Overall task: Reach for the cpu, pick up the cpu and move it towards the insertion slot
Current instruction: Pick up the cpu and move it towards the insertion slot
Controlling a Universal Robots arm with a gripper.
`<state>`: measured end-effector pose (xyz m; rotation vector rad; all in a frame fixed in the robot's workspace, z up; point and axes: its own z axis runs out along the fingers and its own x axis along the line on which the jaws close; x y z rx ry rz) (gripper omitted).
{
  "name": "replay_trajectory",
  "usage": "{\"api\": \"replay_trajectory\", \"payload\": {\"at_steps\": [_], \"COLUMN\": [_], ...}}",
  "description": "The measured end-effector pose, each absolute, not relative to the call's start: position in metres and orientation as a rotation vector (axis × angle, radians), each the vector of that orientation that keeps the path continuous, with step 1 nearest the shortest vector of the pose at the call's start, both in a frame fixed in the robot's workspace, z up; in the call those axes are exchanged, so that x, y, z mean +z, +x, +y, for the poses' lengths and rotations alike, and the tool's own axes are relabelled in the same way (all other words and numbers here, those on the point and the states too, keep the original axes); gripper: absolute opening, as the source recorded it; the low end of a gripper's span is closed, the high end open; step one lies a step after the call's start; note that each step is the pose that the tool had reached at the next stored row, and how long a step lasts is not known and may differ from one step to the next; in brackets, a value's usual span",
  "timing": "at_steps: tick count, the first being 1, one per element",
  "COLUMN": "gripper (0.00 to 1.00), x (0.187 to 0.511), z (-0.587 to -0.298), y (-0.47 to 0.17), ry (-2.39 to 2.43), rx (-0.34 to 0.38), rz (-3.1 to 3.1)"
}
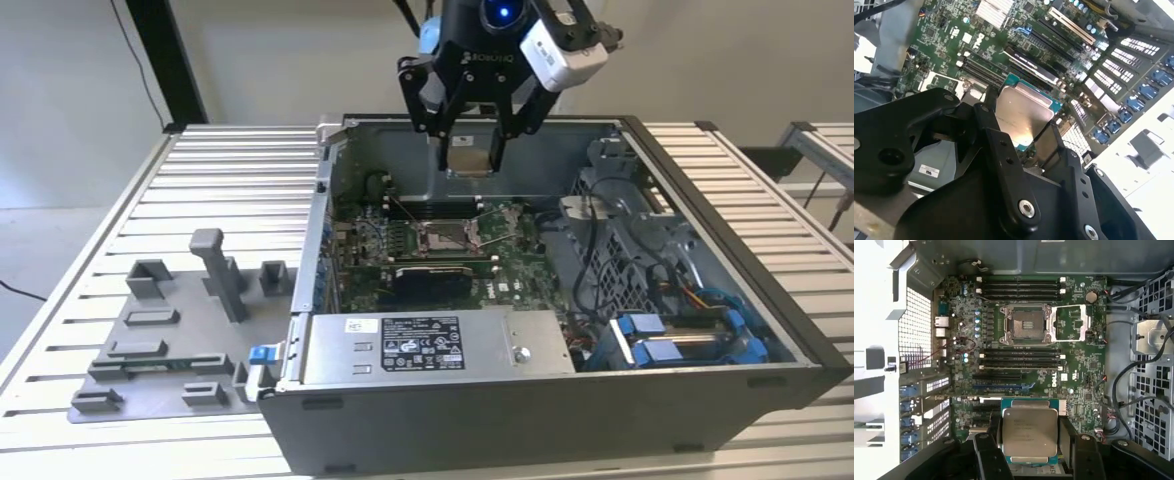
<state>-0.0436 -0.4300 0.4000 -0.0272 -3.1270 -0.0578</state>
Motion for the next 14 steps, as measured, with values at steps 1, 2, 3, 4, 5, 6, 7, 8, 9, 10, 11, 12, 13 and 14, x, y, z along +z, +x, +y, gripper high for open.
{"api": "replay_trajectory", "payload": {"at_steps": [1, 2, 3, 4, 5, 6, 7, 8, 9, 10, 11, 12, 13, 14], "gripper": [0.00, 0.00, 0.00, 0.00, 0.00, 0.00, 0.00, 0.00, 0.00, 0.00, 0.00, 0.00, 0.00, 0.00], "x": [0.400, 0.400, 0.400, 0.400, 0.400, 0.400, 0.400, 0.400, 0.400, 0.400, 0.400, 0.400, 0.400, 0.400], "z": [-0.429, -0.428, -0.427, -0.426, -0.425, -0.424, -0.422, -0.421, -0.420, -0.419, -0.419, -0.418, -0.418, -0.417], "y": [-0.044, -0.044, -0.044, -0.044, -0.044, -0.044, -0.044, -0.044, -0.044, -0.044, -0.044, -0.044, -0.044, -0.044], "ry": [-0.027, -0.027, -0.027, -0.027, -0.027, -0.027, -0.027, -0.027, -0.027, -0.027, -0.027, -0.027, -0.027, -0.027], "rx": [-0.058, -0.058, -0.058, -0.058, -0.058, -0.058, -0.058, -0.058, -0.058, -0.058, -0.058, -0.058, -0.058, -0.058], "rz": [-3.127, -3.127, -3.127, -3.127, -3.127, -3.127, -3.127, -3.127, -3.127, -3.127, -3.127, -3.127, -3.127, -3.127]}}
